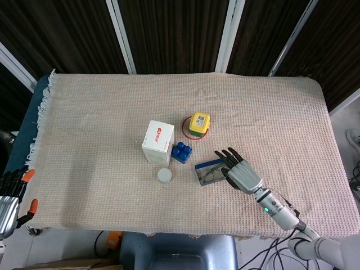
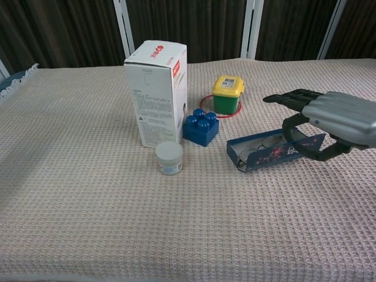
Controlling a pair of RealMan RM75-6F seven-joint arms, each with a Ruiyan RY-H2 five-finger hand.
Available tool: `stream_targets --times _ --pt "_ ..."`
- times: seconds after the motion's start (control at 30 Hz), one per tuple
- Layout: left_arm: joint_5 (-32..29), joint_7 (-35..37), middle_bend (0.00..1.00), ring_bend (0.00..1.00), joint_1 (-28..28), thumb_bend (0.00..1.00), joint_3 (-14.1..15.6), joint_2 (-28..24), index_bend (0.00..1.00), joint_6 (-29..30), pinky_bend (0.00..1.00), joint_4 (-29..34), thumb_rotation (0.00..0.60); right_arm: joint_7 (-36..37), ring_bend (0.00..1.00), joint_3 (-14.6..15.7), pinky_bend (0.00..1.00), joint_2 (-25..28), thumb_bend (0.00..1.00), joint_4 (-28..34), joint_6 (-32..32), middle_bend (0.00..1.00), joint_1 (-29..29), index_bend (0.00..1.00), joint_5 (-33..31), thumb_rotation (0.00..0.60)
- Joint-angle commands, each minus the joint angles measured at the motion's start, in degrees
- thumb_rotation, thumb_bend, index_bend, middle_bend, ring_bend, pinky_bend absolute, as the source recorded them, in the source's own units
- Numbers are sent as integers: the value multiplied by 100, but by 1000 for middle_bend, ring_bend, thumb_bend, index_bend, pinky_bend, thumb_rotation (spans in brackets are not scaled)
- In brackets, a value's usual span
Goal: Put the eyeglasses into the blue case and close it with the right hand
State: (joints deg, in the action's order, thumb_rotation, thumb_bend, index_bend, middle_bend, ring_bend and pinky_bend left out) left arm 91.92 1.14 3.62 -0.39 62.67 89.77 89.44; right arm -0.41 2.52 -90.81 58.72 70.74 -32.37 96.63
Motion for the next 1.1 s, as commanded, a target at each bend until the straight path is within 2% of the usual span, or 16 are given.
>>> stream_targets --times 0.03,0.17,0.33,0.53,0.87,1.1 --pt "-4 -9 0 0 7 452 5 1 0 -24 36 4 600 145 0 -63 0 28 632 -56 126 103 54 753 -51 600" --pt "-1 -40 0 0 18 451 10 3 0 -50 36 19 600 317 0 -342 0 17 632 -121 25 103 -6 753 -341 600" --pt "-17 -70 0 0 30 451 3 17 0 -76 36 16 600 385 0 -665 0 42 632 -97 -476 103 -228 753 -762 600" --pt "-26 -82 0 0 47 451 9 22 0 -119 36 9 600 145 0 -782 0 -82 633 -164 -978 103 -463 753 -990 600" --pt "-24 -60 0 0 26 451 6 13 0 -75 36 7 600 -352 0 -960 0 -355 632 -265 -1407 103 -771 751 -1229 600" --pt "-7 17 0 0 5 451 14 -10 0 -35 37 0 600 -860 0 -1103 0 -504 632 -254 -1777 103 -940 695 -1579 600"
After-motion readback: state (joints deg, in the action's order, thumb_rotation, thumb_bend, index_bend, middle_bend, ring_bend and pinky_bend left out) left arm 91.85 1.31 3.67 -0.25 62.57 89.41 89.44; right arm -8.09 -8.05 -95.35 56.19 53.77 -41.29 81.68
